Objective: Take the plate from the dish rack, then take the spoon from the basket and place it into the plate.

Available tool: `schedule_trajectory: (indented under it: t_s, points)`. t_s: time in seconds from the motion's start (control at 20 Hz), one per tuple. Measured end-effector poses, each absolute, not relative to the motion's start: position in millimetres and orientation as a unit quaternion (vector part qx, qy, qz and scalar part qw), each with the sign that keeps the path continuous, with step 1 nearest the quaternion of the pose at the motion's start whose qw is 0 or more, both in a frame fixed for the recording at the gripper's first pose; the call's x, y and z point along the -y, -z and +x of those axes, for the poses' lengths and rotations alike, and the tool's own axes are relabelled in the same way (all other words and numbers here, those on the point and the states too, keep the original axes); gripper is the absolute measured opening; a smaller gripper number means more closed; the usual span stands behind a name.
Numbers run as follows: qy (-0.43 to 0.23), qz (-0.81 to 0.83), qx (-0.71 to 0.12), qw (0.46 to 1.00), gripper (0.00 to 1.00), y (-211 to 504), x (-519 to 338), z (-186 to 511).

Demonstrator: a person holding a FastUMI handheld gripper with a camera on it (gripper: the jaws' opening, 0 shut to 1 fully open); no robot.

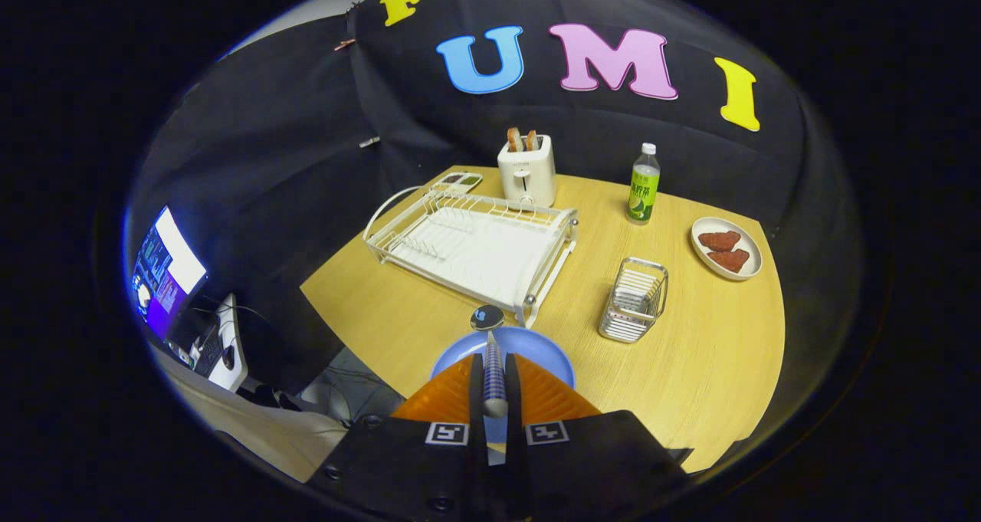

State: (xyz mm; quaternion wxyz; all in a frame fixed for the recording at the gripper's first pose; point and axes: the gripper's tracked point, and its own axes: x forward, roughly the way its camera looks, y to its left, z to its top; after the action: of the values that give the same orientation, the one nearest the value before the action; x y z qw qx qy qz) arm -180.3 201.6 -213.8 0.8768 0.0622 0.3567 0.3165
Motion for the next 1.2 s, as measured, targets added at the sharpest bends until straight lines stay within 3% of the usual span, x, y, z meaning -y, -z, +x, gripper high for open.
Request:
schedule_trajectory:
  t_s: [0.3,0.95,1.05,1.15,1.2]
  points:
    - [-0.309,0.046,-0.391,0.866,0.12,277.8,-220.1,-190.4]
    - [-0.297,0.029,-0.441,0.847,0.16,342.7,-227.0,-193.5]
    - [-0.286,0.023,-0.45,0.846,0.2,353.5,-223.1,-194.4]
    - [-0.275,0.024,-0.459,0.845,0.32,362.1,-222.4,-194.7]
    - [-0.275,0.029,-0.462,0.843,0.44,363.6,-224.9,-196.1]
